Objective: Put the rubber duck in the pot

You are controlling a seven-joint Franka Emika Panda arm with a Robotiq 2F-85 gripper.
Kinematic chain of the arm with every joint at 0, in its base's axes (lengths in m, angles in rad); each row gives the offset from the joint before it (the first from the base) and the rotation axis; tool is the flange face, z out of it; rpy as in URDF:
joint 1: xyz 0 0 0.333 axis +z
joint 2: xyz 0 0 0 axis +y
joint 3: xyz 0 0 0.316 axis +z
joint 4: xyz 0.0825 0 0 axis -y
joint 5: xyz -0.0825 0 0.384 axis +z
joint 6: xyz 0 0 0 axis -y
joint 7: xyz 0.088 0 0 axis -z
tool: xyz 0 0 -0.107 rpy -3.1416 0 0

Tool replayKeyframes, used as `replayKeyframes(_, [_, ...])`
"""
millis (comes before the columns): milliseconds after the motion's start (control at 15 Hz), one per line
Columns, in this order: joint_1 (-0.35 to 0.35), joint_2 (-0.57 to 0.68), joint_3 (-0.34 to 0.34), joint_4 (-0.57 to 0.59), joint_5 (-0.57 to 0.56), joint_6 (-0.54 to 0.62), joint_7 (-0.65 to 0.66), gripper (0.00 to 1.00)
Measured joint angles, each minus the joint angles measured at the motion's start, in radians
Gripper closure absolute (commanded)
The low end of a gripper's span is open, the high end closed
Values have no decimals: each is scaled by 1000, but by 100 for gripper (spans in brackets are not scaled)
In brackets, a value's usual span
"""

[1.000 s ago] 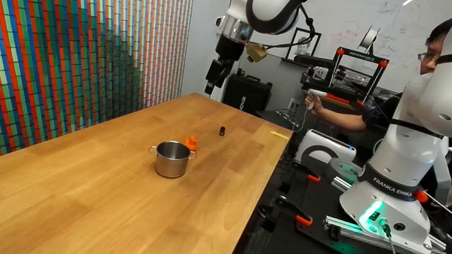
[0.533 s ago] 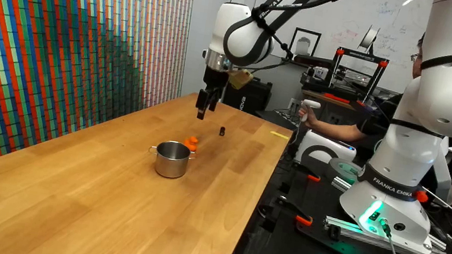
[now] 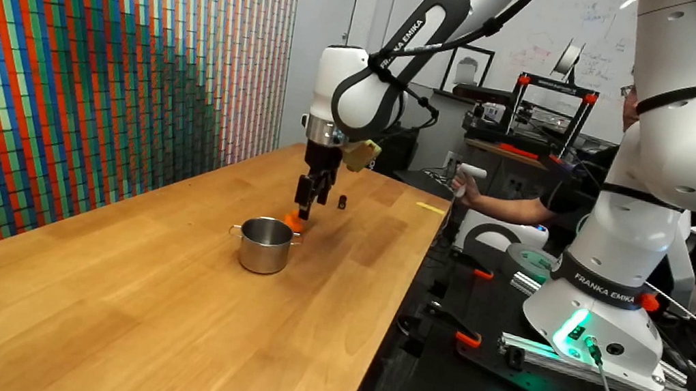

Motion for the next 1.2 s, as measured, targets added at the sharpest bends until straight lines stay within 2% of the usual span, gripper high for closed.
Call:
replayKeyframes(133, [8,24,3,0,0,39,8,0])
replayKeyframes(333, [27,57,1,0,-5,157,26,0])
replayKeyframes(400, [36,67,-1,0,-5,196,32,25])
replayKeyframes(467, [45,76,-5,0,-5,226,37,25])
replayKeyframes(667, [61,99,-12,1,-5,267,47,51])
replayKeyframes(933, [58,117,-26,1,-3,269,54,80])
replayKeyframes(1000, [56,119,-29,1,-2,269,56,83])
replayKeyframes(1200, [49,118,-28,9,5,267,58,83])
